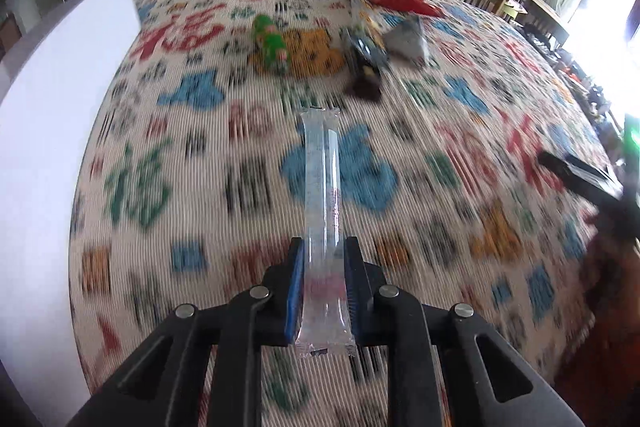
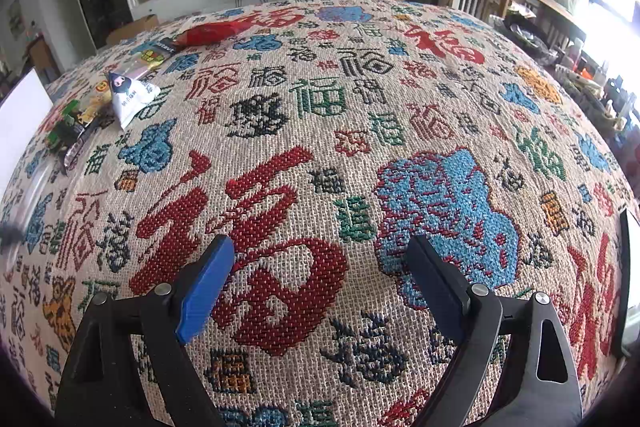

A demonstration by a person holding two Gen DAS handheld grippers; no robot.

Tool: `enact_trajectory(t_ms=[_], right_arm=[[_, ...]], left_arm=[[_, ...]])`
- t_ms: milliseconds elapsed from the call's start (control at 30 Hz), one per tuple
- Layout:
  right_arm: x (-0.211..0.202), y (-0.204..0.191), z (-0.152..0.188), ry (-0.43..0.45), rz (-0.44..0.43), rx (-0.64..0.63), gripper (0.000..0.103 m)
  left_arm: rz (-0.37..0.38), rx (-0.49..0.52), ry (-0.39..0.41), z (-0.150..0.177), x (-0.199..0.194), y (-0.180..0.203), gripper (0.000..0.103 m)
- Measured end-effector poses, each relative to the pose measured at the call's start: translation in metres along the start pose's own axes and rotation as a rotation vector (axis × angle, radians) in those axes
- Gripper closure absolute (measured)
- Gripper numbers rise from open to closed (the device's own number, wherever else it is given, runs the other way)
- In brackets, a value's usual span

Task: Organize snacks
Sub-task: 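Lower the left tool and close it on the clear plastic tube, then hold the tube in the left tool while the right tool grasps the white triangular pouch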

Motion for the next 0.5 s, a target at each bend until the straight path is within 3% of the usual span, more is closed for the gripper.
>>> enact_trajectory(t_ms=[67, 100, 133, 233, 333, 500], right_arm=[[0.0, 0.0, 0.0, 0.0, 0.0, 0.0, 0.012], [0.0, 0.0, 0.0, 0.0, 0.001, 0.0, 0.012], [0.0, 0.0, 0.0, 0.0, 0.0, 0.0, 0.012], [0.0, 0.0, 0.0, 0.0, -0.001, 0.001, 0.012], [0.0, 0.0, 0.0, 0.0, -0.004, 0.003, 0.012], [0.0, 0.0, -0.001, 0.001, -0.012, 0.009, 0.012]], left_arm=[[0.004, -0.003, 0.002, 0.013, -0.007, 0.005, 0.058], [-0.005, 0.001, 0.001, 0.014, -0.007, 0.007, 0.029], [-0.018, 0.013, 0.008, 0.014, -0.007, 0.009, 0.019], [-0.097, 0.056, 0.038, -0.001, 0.007, 0.005, 0.019], [-0.159, 0.018, 0.069, -0.009, 0.017, -0.011, 0.02], [-0.2, -0.055, 0.092, -0.004, 0.017, -0.042, 0.019]])
Point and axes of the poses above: each gripper's, at about its wrist camera, not at the fingertips, and x roughly the way its jaws point, y to its right, z to its underside, the point moved 5 cm from there along x, roughly the way its jaws point, and after that the axes turned 10 degrees about x, right-handed, at the moved point
